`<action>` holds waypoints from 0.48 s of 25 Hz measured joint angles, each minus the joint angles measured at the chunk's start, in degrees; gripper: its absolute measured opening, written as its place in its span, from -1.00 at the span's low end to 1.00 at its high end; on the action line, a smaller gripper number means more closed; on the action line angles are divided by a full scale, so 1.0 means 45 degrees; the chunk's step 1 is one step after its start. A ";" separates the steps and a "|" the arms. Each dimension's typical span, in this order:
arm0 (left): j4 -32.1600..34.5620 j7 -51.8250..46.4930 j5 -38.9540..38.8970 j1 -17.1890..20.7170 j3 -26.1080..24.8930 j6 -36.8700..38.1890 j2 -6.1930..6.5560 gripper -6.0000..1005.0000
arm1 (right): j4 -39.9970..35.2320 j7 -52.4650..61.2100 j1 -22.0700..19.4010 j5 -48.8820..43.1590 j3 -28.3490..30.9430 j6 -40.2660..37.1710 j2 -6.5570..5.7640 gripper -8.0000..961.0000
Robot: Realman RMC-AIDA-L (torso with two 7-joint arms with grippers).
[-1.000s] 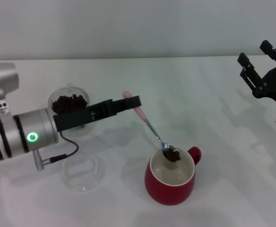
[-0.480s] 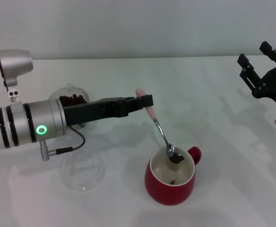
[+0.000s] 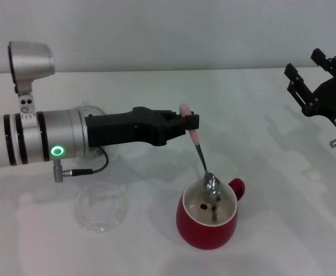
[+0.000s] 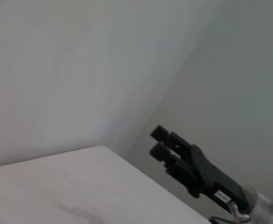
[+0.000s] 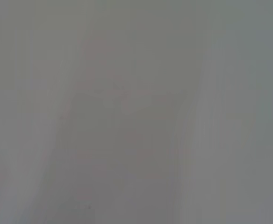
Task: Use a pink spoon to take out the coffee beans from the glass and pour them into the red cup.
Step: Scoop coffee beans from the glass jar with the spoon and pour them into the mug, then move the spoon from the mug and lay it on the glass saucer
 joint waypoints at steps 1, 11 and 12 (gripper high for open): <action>0.0074 0.0016 -0.0050 0.0000 0.0077 0.0020 0.0000 -0.73 | -0.0001 -0.0001 0.0005 0.0000 0.0000 0.0015 0.0000 0.24; 0.0956 -0.0274 -0.1002 0.0520 -0.0078 -0.0307 0.0101 -0.73 | -0.0002 -0.0003 0.0002 0.0000 0.0002 0.0022 -0.0004 0.24; 0.1254 -0.0438 -0.1122 0.0742 -0.0106 -0.0385 0.0119 -0.73 | 0.0002 -0.0005 0.0002 0.0000 0.0002 0.0021 -0.0010 0.24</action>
